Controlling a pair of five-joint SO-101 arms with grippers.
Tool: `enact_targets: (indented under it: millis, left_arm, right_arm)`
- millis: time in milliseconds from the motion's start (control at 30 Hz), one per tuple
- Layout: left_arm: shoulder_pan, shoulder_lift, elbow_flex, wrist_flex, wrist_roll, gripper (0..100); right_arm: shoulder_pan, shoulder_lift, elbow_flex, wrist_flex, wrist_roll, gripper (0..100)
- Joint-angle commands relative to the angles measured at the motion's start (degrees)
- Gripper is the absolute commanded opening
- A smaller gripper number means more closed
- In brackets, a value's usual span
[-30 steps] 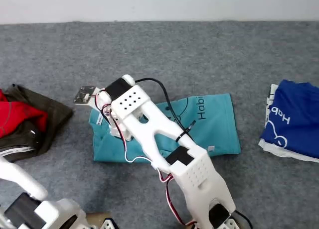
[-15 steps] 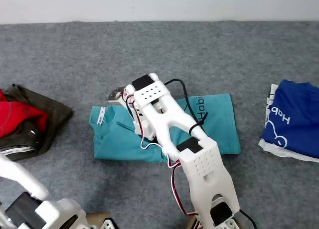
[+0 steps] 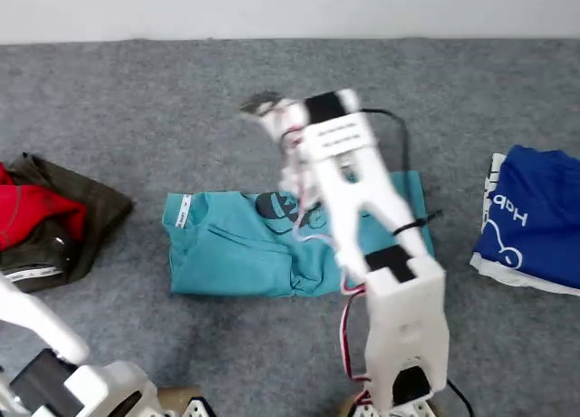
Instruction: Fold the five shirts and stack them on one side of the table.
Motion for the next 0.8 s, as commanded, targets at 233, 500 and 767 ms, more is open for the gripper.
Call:
enact_targets:
  millis: [233,500,767]
  left_arm:
    - [24.97,-1.85,-1.1,-1.49,7.56,2]
    - [46.42,12.66,-1.63,-8.53,15.47,2]
    - [53.45,26.29,-10.33,-10.29,17.05,2]
  right_arm:
    - [12.26,3.03,-2.73,-0.4,2.46,0.9]
    - [12.88,2.95,-2.73,-4.53,2.46,0.9]
    - [13.32,5.14,-2.55,-11.03,-2.02,0.9]
